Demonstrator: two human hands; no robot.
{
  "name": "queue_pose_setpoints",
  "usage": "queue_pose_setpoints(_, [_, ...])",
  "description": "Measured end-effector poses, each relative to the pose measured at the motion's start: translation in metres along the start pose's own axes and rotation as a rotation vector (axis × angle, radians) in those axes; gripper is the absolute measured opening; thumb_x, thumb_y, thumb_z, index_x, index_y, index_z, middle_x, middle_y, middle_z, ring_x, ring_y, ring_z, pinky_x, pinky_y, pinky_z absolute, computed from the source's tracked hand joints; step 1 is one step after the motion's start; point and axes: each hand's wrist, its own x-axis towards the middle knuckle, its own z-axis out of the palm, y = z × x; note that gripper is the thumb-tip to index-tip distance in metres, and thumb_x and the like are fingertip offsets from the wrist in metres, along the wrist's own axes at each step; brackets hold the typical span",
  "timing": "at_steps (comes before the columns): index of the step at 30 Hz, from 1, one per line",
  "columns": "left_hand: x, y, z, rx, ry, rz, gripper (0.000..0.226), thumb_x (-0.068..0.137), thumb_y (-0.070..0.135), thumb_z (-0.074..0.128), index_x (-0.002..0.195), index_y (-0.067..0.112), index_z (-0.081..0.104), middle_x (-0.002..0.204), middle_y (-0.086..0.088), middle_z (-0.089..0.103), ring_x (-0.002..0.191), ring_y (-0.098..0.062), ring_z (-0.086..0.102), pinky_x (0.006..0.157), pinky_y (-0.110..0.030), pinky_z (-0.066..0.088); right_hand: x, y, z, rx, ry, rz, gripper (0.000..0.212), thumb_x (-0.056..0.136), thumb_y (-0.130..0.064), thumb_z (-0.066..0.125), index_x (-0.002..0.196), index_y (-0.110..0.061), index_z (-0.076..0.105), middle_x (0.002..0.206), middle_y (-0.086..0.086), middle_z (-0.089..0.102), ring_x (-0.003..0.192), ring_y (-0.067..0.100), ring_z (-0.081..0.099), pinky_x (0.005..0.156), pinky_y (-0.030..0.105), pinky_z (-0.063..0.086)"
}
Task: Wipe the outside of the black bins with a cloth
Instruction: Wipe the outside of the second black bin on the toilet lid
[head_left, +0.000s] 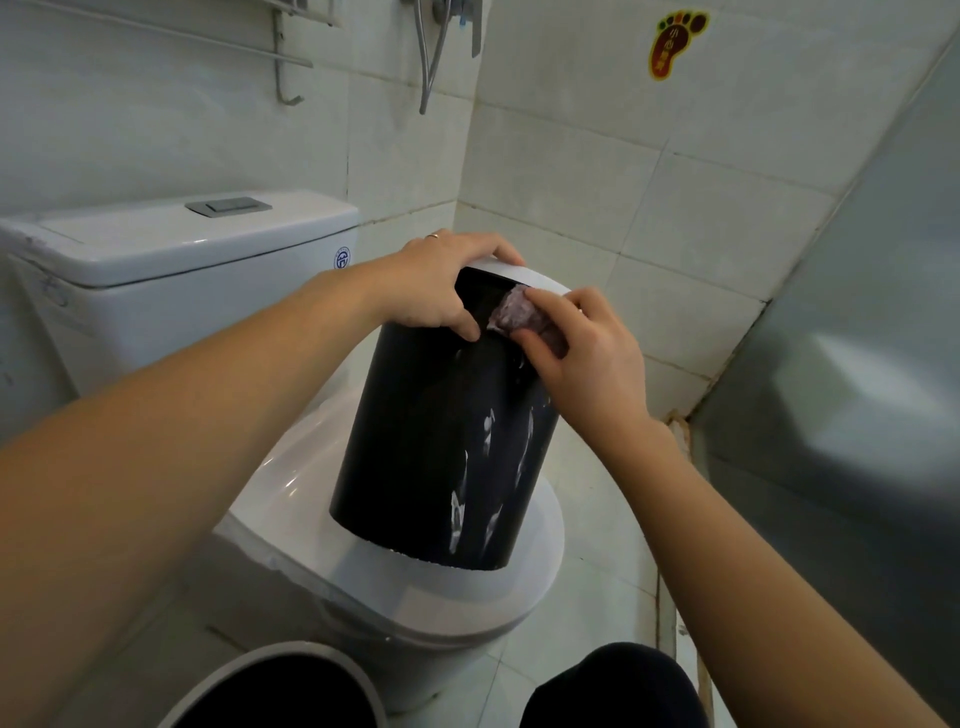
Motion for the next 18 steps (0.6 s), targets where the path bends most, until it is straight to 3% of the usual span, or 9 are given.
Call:
queue_pose_setpoints(8, [0.003, -0.012, -0.001, 0.006, 0.039, -0.003, 0.078, 0.066, 0.016, 0.085, 0.126, 0.050, 0.048, 0.128, -0.005, 0.047, 0.116, -0.026, 0.051, 0.102, -0.046, 0.046, -0.034, 0.000, 0.002, -0.057, -0.152, -0.280, 0.037, 0.090, -0.030, 0.069, 0.125, -0.016, 0.067, 0.101, 0.009, 0.061, 0.085, 0.023, 0.058, 0.061, 0.041, 0.054])
queue_pose_setpoints(14, [0.006, -0.007, 0.002, 0.026, 0.025, 0.008, 0.080, 0.065, 0.016, 0.085, 0.126, 0.051, 0.048, 0.130, -0.004, 0.049, 0.120, -0.026, 0.048, 0.103, -0.046, 0.044, 0.004, 0.001, 0.005, -0.023, -0.026, -0.028, 0.037, 0.091, -0.031, 0.068, 0.125, -0.018, 0.066, 0.101, 0.007, 0.060, 0.086, 0.025, 0.058, 0.064, 0.040, 0.052])
queue_pose_setpoints(18, [0.007, -0.010, 0.001, 0.020, 0.028, 0.009, 0.080, 0.064, 0.016, 0.085, 0.124, 0.052, 0.047, 0.129, -0.004, 0.050, 0.119, -0.026, 0.049, 0.103, -0.047, 0.044, -0.006, -0.001, 0.004, -0.003, -0.066, -0.089, 0.039, 0.090, -0.031, 0.069, 0.126, -0.017, 0.066, 0.102, 0.007, 0.059, 0.085, 0.024, 0.057, 0.062, 0.037, 0.052])
